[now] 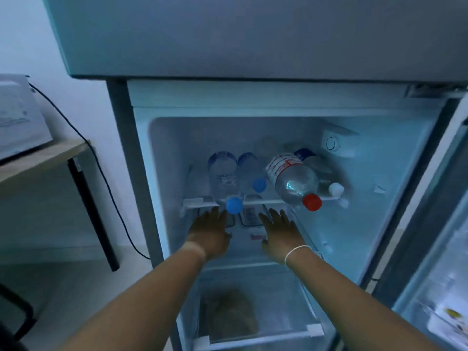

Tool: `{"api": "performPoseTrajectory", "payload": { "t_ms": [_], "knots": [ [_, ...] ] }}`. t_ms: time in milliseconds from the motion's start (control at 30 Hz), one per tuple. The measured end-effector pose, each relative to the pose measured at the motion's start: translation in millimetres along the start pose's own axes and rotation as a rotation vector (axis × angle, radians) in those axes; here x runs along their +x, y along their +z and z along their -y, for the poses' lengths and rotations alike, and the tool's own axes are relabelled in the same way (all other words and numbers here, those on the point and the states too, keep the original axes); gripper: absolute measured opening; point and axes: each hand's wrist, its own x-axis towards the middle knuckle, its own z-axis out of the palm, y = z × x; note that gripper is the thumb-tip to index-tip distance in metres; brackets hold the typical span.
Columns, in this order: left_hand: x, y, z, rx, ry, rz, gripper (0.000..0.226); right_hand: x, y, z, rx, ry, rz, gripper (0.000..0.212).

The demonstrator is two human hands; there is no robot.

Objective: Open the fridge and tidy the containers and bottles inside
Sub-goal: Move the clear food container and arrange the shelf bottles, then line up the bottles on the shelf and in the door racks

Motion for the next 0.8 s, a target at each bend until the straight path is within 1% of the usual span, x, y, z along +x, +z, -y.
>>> {"api": "performPoseTrajectory", "payload": {
  "t_ms": [467, 667, 733, 800],
  "knots": [
    [-38.5, -40.4, 10.9, 0.118, 0.026, -0.057, 0.063, -31.5, -48.5, 35.9, -0.031, -0.059, -0.107, 0.070],
    [-42.6, -47.1, 10.2, 0.074, 0.004, -0.060, 0.064, -39.4, -58.5, 37.6, -0.018, -0.045, -0.128, 0.069],
    [-41.9, -50.2, 9.1, 0.047, -0.016, -0.083, 0.060, -39.4, -60.7, 34.9, -0.014, -0.033, -0.129, 0.068],
    [-38.9, -56.1, 7.7, -0.024, -0.059, -0.150, 0.051, -38.0, -62.7, 31.9, -0.006, -0.027, -0.143, 0.068]
  ]
}}
